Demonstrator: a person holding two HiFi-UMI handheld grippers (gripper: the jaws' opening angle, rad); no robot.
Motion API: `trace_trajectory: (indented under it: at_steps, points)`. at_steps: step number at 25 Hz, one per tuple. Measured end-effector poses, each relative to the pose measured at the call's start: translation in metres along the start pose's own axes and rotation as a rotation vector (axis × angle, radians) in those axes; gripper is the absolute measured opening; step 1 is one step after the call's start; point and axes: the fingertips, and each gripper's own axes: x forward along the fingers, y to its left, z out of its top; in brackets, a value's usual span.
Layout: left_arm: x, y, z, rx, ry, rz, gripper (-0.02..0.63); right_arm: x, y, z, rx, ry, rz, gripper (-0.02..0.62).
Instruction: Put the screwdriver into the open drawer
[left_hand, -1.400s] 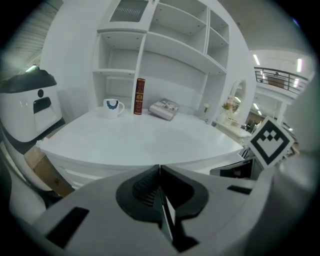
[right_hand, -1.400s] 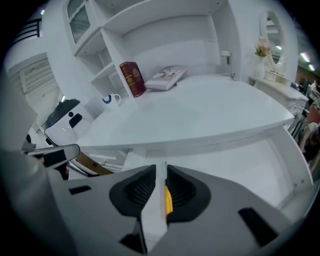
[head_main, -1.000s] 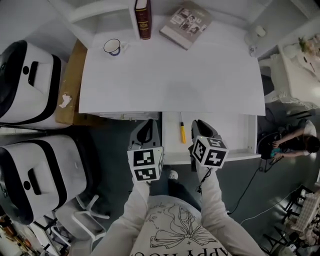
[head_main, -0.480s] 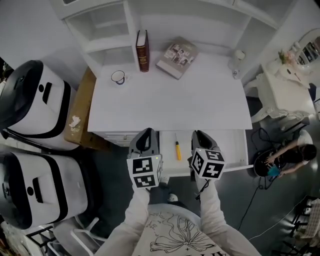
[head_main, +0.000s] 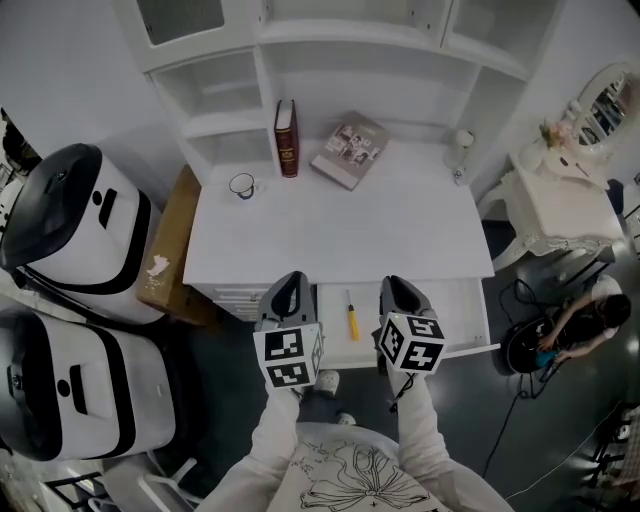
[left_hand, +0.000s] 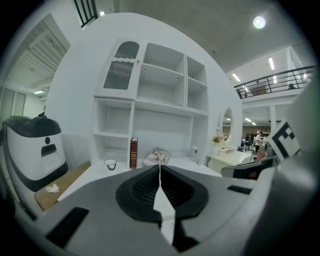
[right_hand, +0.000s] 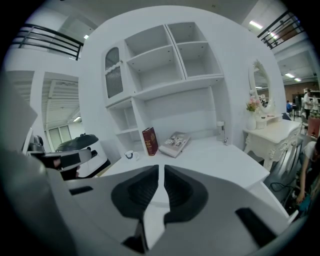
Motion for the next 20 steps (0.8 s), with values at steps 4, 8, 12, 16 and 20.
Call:
trace_trajectory:
  at_steps: [4, 8, 12, 16, 20]
  points:
    - [-0.005, -0.002, 0.008, 0.007, -0.023, -0.001, 0.008, -0.009, 0.005, 0.012, -0.016, -0.053, 0.007, 0.029]
    - [-0.008, -0.007, 0.014, 0.014, -0.035, -0.004, 0.008, -0.016, 0.005, 0.022, -0.028, -0.087, 0.010, 0.021]
    - [-0.010, -0.009, 0.020, 0.021, -0.047, -0.005, 0.008, -0.018, 0.005, 0.028, -0.026, -0.106, 0.013, 0.018]
    - [-0.012, -0.008, 0.023, 0.024, -0.052, -0.001, 0.008, -0.019, 0.007, 0.029, -0.027, -0.114, 0.016, 0.018]
    - [-0.012, -0.008, 0.022, 0.023, -0.051, 0.002, 0.008, -0.018, 0.006, 0.030, -0.033, -0.115, 0.019, 0.017]
